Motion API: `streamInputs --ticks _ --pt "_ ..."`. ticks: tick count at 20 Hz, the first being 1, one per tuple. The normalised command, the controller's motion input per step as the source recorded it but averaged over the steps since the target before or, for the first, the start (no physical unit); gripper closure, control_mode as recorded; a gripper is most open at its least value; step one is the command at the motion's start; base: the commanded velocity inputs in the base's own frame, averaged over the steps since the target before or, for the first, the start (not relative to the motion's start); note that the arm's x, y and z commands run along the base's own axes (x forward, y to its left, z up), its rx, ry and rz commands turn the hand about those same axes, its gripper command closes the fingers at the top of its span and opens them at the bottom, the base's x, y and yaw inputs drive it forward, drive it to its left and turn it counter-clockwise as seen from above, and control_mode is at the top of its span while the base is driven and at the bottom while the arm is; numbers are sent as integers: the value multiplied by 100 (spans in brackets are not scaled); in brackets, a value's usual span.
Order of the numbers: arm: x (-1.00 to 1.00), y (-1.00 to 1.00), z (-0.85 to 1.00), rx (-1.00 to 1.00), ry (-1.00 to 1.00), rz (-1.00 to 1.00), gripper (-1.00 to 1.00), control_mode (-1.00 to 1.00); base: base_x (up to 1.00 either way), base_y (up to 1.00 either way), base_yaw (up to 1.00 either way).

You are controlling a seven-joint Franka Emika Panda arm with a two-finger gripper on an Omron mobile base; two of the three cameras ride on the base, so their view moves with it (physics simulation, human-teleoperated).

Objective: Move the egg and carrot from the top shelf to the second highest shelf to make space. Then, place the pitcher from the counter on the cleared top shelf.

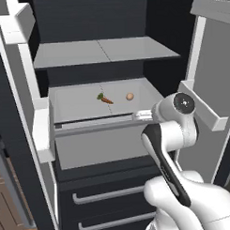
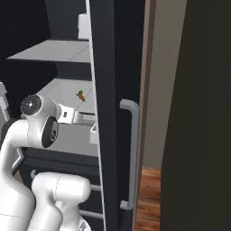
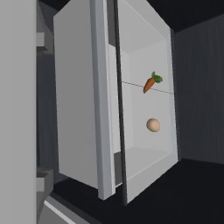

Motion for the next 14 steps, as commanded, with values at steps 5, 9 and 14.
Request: streamInputs --ticks 5,9,14 --pt "0 0 0 0 0 0 -100 100 -62 4 6" --pt "0 0 0 0 0 0 -100 100 -100 4 23" --pt "0 0 0 0 0 0 -100 100 -90 12 36"
